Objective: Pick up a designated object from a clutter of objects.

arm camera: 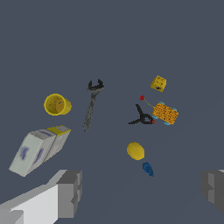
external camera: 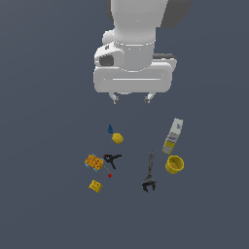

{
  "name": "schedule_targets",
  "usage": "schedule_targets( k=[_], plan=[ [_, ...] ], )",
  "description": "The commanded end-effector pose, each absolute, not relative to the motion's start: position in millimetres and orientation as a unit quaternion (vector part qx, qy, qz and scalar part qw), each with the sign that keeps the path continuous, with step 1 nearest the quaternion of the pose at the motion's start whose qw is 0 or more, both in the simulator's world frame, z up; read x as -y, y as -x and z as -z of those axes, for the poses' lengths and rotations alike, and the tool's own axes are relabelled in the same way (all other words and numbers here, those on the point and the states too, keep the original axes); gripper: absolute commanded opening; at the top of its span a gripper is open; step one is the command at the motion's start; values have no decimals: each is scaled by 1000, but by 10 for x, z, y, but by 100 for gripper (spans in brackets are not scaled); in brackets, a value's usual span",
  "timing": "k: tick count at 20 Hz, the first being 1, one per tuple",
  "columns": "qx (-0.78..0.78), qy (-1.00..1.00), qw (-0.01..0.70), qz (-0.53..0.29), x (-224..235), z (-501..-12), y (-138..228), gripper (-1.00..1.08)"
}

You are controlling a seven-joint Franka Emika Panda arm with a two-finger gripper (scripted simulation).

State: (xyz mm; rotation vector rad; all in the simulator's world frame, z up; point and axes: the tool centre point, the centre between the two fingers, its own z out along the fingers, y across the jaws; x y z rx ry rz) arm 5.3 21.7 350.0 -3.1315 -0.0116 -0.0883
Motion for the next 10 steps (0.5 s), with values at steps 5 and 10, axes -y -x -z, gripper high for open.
schedule_targets(
  k=[5, 10],
  plan=[
    [12, 999, 0, 35, -219, -3528, -95, 100],
    [23, 999, -7, 47, -233, -3596, -156, 100]
  ],
)
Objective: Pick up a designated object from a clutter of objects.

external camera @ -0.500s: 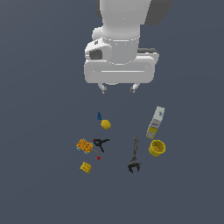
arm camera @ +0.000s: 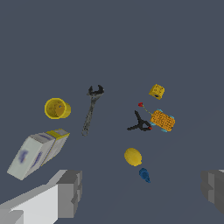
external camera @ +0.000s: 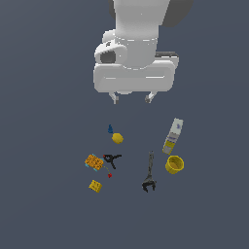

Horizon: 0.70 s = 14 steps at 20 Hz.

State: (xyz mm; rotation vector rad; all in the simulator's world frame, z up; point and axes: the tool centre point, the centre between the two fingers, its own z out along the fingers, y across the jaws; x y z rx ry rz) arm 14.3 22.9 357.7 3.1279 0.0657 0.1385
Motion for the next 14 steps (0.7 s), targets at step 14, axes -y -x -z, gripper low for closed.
schedule_targets(
  k=[14],
  plan=[
    [-61, -997, 11, -43, -154, -3463, -324, 100]
  ],
)
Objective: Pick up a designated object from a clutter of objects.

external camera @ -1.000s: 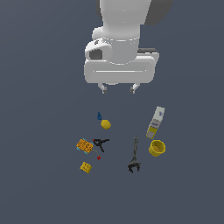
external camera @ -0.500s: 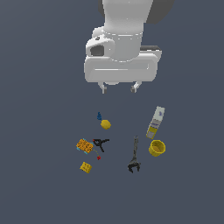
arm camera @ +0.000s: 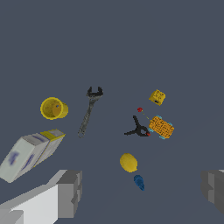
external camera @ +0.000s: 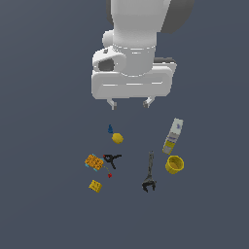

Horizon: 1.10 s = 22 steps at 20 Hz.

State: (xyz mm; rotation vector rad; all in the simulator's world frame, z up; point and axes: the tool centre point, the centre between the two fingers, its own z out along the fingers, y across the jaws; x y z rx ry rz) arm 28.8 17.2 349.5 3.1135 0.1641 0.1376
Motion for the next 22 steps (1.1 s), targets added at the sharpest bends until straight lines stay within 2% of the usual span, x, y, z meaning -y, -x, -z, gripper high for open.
schedule_targets(
  k=[1, 22],
  plan=[
    [-67, -997, 12, -42, -140, -3439, -353, 100],
    [-286, -958, 22, -16, 419, -2424, -1203, 100]
  ],
)
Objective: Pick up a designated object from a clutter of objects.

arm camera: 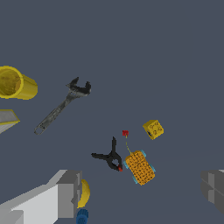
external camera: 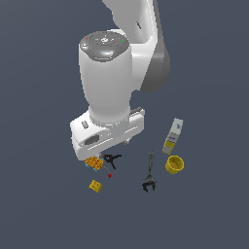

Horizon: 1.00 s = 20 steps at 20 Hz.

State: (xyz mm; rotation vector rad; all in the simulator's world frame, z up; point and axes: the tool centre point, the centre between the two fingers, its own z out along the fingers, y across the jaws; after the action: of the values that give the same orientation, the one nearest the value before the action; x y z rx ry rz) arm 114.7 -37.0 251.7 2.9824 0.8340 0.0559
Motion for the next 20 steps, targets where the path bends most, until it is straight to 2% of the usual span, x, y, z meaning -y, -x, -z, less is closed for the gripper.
schedule_targets(
  k=[1, 20],
  plan=[
    [-297, -954, 22, -15, 452, -2362, -1238, 100],
    [-483, -876, 6, -1, 1082, -1102, -1675, 100]
  ],
)
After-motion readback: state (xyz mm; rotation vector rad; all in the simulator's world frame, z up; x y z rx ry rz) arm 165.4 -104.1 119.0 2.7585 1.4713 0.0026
